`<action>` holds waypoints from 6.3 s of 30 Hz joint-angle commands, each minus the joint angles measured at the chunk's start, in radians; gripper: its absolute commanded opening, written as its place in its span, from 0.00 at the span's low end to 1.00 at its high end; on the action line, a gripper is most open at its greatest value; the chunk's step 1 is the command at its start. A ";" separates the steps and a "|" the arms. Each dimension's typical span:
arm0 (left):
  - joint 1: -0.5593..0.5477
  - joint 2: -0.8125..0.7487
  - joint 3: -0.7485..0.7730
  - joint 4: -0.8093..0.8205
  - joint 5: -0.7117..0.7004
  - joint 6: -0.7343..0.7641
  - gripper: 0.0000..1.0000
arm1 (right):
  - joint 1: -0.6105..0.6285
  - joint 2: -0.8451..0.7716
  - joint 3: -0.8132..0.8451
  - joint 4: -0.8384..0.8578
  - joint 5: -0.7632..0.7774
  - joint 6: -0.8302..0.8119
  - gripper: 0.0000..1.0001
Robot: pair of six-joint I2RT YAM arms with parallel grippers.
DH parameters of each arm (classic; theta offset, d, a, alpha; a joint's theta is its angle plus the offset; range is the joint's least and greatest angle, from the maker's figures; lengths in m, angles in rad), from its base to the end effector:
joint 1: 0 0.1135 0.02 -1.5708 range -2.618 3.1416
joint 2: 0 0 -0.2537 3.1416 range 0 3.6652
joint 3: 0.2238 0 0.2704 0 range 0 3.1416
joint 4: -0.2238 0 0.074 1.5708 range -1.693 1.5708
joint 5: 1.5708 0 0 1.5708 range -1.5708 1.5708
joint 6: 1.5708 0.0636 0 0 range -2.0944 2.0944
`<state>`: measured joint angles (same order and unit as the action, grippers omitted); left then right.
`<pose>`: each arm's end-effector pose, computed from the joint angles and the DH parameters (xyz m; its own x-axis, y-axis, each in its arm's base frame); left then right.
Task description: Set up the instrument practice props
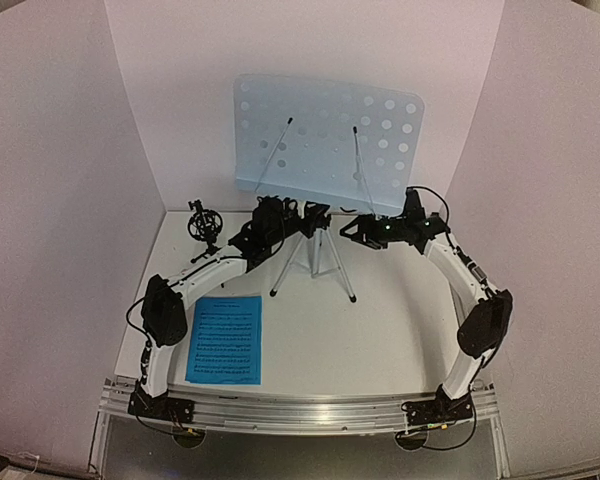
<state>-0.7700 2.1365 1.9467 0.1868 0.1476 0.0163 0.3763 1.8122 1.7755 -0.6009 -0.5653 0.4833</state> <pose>0.3978 -0.3987 0.3365 0.0108 0.0120 -0.9999 0.7941 0.6076 0.0159 0.4050 0.1967 0.3341 -0.8204 0.0978 -0.5633 -0.3720 0.6570 0.6557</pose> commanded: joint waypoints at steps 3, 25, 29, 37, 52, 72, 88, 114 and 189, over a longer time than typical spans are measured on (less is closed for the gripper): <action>-0.007 -0.026 -0.027 0.016 0.002 -0.035 0.00 | 0.007 0.012 0.069 -0.032 0.008 -0.001 0.55; -0.032 -0.015 -0.100 0.160 -0.199 -0.078 0.00 | -0.024 -0.039 -0.039 -0.090 0.174 -0.016 0.56; -0.044 -0.011 -0.117 0.219 -0.254 -0.068 0.00 | -0.028 -0.061 -0.060 -0.092 0.233 -0.011 0.56; -0.055 -0.001 -0.125 0.275 -0.358 -0.047 0.00 | -0.029 -0.106 -0.097 -0.096 0.357 0.007 0.56; -0.071 -0.010 -0.163 0.308 -0.365 -0.058 0.01 | -0.030 -0.112 -0.117 -0.098 0.337 -0.018 0.56; -0.071 -0.074 -0.224 0.386 -0.233 -0.007 0.48 | -0.030 -0.121 -0.106 -0.107 0.289 -0.028 0.56; -0.069 -0.292 -0.516 0.403 -0.066 0.065 0.69 | -0.030 -0.192 -0.161 -0.119 0.222 -0.045 0.57; 0.043 -1.190 -0.931 -0.952 0.048 0.453 0.79 | 0.556 -0.159 -0.273 -0.119 0.468 0.188 0.61; 0.324 -0.971 -1.507 -0.715 -0.048 0.889 0.62 | 0.657 0.630 0.218 0.286 0.359 0.461 0.42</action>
<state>-0.4496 1.1599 0.4557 -0.5396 0.0791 0.8899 1.0432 2.4580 1.9594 -0.3373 -0.1953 0.9512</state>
